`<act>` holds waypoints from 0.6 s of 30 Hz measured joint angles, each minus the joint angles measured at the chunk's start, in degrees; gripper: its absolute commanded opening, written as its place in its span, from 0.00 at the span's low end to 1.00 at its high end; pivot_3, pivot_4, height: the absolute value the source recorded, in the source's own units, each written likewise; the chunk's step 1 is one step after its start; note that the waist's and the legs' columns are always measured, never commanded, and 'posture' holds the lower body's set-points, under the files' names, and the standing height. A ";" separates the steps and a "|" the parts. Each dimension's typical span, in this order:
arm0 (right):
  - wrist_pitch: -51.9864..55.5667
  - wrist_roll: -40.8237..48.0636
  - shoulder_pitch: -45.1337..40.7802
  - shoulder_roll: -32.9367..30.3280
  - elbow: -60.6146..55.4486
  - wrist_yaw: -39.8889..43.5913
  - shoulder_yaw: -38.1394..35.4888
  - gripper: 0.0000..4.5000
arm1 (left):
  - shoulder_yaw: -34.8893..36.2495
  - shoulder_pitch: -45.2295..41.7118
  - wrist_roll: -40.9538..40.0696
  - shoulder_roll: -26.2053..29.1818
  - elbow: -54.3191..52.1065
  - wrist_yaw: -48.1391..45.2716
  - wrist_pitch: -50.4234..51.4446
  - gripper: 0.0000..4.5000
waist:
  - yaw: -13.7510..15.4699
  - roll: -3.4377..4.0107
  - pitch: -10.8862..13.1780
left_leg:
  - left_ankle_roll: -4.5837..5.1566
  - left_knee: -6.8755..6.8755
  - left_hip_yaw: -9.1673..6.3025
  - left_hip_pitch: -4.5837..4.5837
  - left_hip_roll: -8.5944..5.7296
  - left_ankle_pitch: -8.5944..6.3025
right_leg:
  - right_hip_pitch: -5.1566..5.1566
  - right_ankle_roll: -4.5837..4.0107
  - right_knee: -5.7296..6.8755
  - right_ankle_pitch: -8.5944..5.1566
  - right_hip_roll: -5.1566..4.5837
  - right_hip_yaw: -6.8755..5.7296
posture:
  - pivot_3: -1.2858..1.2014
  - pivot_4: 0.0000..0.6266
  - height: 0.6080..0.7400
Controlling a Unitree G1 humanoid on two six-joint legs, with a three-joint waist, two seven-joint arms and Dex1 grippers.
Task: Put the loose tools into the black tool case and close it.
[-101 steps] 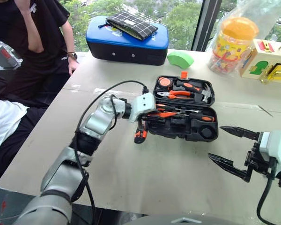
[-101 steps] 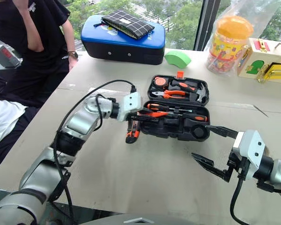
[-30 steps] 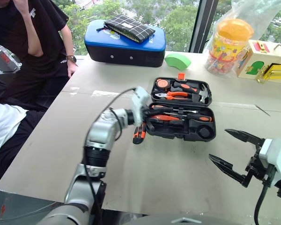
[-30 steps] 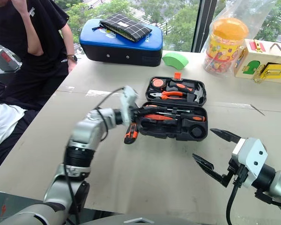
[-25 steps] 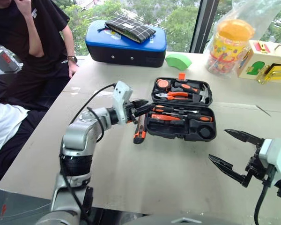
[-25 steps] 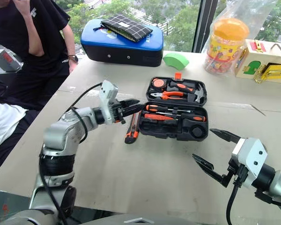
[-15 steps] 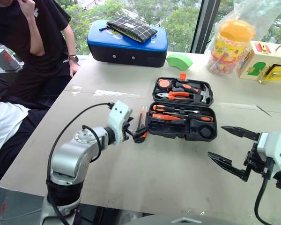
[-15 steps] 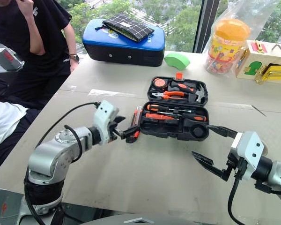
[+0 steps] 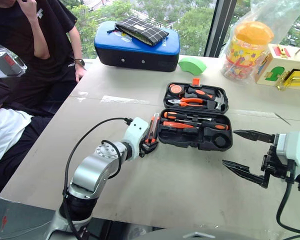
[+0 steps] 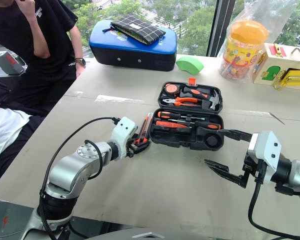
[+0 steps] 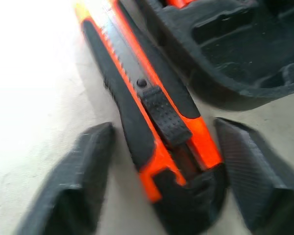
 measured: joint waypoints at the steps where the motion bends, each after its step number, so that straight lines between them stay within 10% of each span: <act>1: 0.00 -0.01 -0.29 -0.01 0.34 0.10 0.15 1.00 | 0.35 0.66 0.01 1.80 0.44 -1.37 -1.75 0.39 | -0.04 0.00 0.00 | 0.00 -0.02 0.00 0.01 0.02 0.00 | -0.01 -0.01 0.00 0.00 0.01 0.00 | 0.52 0.24 1.00; 12: -0.93 -1.58 -2.50 0.36 2.82 0.92 3.27 1.00 | 11.53 -1.46 -3.92 8.25 13.31 -16.96 -24.64 0.39 | 0.65 -0.12 0.29 | 0.01 -0.04 0.00 -0.07 -0.08 0.00 | -0.04 -0.01 -0.06 0.00 -0.36 -0.25 | 0.52 0.24 1.00; 18: -1.35 -1.71 -1.18 0.95 2.54 0.49 2.64 1.00 | 1.97 -13.92 -4.51 10.75 18.61 -37.24 -34.67 0.39 | 1.37 -0.12 0.30 | 0.03 -0.03 0.21 -0.05 -0.33 -0.01 | -0.04 0.01 -0.07 0.00 -0.21 -0.35 | 0.52 0.24 1.00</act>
